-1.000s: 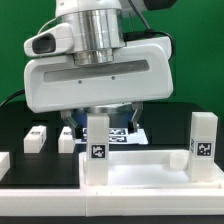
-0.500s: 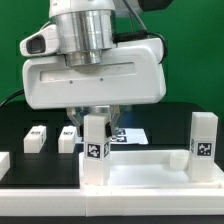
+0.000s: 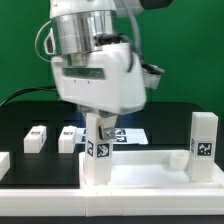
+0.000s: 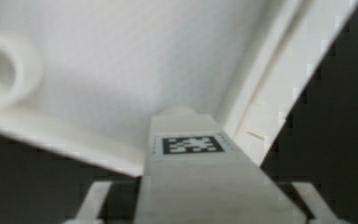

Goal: Assemble desk

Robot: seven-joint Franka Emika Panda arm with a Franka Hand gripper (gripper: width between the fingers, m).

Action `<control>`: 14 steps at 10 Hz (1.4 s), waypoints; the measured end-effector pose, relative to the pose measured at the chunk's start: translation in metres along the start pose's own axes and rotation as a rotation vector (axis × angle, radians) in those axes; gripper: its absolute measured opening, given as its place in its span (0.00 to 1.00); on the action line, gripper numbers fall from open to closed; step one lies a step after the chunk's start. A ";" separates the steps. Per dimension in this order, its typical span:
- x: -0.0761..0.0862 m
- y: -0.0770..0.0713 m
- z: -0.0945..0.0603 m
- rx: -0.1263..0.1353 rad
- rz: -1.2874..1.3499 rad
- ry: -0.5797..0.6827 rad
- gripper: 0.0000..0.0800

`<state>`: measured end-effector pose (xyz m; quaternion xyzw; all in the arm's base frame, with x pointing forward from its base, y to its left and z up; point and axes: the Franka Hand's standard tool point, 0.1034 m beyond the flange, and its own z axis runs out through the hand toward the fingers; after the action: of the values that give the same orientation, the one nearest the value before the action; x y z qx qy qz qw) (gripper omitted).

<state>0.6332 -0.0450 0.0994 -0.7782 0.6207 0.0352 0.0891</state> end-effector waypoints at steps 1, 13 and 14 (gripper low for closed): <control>0.000 -0.001 0.001 0.013 0.114 -0.019 0.37; -0.002 -0.008 -0.012 0.040 0.420 -0.008 0.73; -0.005 -0.011 -0.027 0.055 0.411 -0.016 0.80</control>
Offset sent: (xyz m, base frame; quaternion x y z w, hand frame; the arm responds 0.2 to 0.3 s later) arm 0.0054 -0.0019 0.0061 0.0008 -0.0158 0.2199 0.9754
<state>0.6409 -0.0425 0.1276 -0.6323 0.7663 0.0418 0.1059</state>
